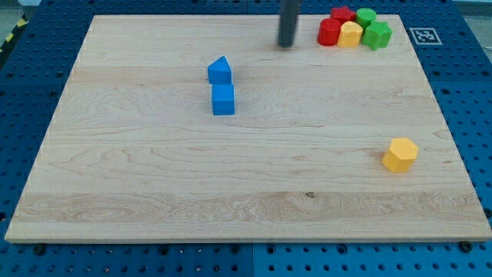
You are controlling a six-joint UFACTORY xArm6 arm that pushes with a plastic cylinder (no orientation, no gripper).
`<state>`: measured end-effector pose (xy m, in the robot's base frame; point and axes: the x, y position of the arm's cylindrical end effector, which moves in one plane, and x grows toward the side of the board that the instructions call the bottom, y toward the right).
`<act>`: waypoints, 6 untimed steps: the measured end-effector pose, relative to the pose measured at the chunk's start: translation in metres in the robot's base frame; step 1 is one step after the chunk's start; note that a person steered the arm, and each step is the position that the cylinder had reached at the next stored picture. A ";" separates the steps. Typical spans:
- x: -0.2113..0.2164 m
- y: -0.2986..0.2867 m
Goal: Point your arm towards blue triangle
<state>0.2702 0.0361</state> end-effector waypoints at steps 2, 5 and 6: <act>0.067 -0.132; 0.096 -0.076; 0.079 -0.047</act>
